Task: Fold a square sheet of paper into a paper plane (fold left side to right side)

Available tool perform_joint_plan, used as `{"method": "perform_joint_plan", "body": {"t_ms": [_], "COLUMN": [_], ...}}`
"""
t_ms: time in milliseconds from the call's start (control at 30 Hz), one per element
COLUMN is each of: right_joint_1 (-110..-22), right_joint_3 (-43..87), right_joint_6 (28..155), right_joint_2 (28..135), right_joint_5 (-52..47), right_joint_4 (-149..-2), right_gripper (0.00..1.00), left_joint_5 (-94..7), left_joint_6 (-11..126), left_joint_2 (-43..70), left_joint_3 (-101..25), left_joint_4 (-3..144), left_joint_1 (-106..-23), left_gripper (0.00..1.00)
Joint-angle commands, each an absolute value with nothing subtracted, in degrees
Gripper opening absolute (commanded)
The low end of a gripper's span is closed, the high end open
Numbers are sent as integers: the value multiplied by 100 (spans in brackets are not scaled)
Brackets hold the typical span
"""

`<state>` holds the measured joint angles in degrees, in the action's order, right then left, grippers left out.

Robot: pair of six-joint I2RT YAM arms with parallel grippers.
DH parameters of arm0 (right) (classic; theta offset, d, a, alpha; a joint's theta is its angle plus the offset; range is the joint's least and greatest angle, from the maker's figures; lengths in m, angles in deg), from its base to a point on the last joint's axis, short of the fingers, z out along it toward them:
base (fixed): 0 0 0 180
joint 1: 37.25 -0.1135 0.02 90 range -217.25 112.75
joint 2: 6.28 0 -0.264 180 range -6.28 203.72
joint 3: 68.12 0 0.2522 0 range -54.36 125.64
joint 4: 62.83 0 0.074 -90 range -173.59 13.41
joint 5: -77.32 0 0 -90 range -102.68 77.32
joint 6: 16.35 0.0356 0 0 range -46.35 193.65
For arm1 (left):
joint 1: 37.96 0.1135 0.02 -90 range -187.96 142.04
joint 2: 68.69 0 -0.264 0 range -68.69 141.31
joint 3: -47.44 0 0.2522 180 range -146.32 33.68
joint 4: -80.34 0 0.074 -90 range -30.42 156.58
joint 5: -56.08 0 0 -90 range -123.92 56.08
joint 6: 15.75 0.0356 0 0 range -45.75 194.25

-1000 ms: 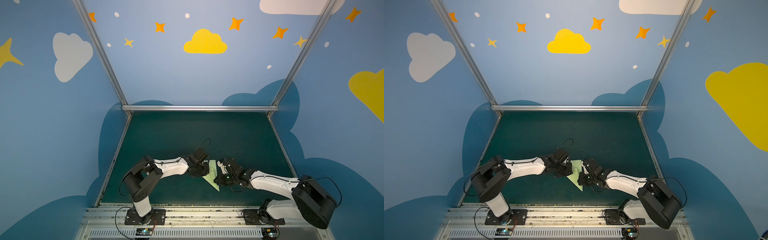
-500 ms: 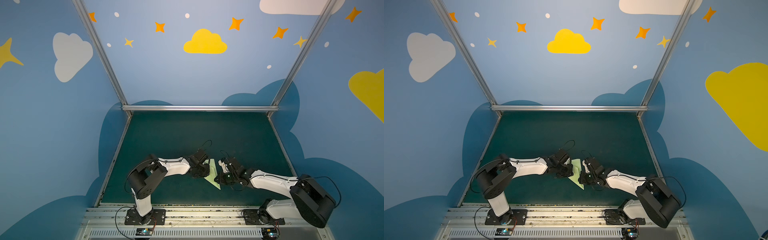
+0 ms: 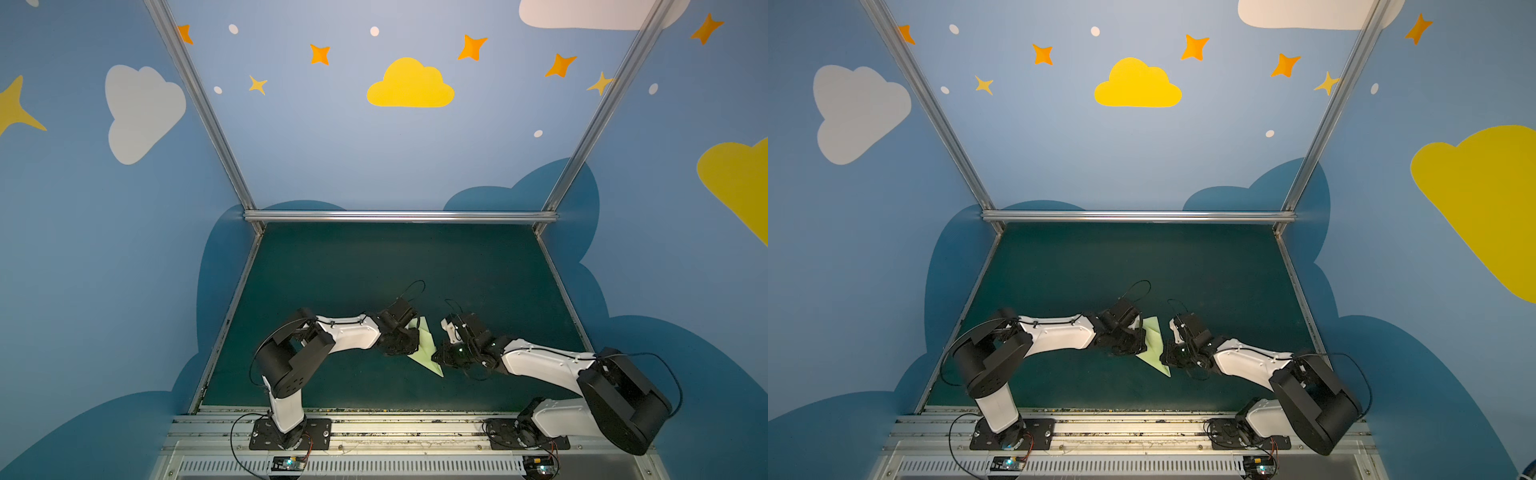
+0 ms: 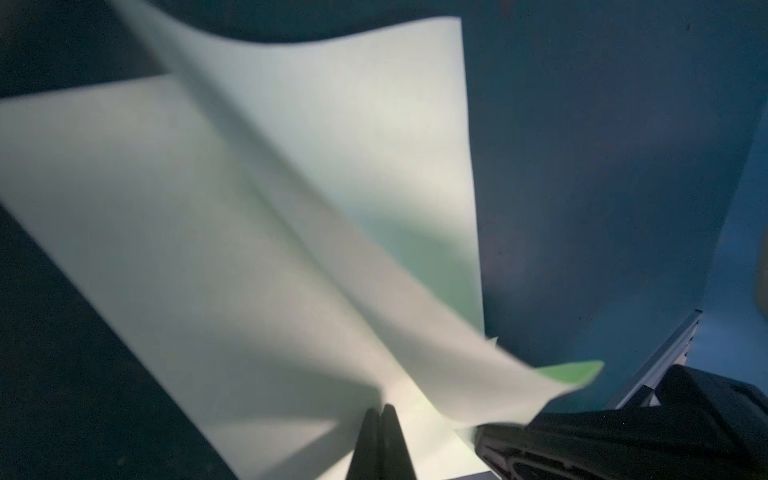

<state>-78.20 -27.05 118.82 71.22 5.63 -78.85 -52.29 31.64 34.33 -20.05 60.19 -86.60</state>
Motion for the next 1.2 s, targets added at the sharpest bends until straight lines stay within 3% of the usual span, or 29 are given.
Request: {"method": "perform_joint_plan", "body": {"t_ms": [0,367,767,1167], "right_joint_1": [-7760,-7706,-7697,-7688], "right_joint_3": [-2736,-2758,-2794,-2747], "right_joint_6": [11847,11780,11698,11634], "right_joint_2": [7232,7627,7687,7816], "right_joint_5": [575,665,701,745], "right_joint_4": [-7862,-7723,-7808,-7808], "right_gripper": [0,0,0,0], "left_joint_5": [-5018,-5062,-5354,-5648], "left_joint_6": [3295,3303,3546,3819], "left_joint_2": [3819,3797,2889,3718], "left_joint_3": [-1770,-1782,-2190,-3038], "left_joint_4": [5443,5455,5407,5533], "left_joint_1": [-8674,-8684,-8700,-8889], "left_gripper": [4,4,4,4]}}
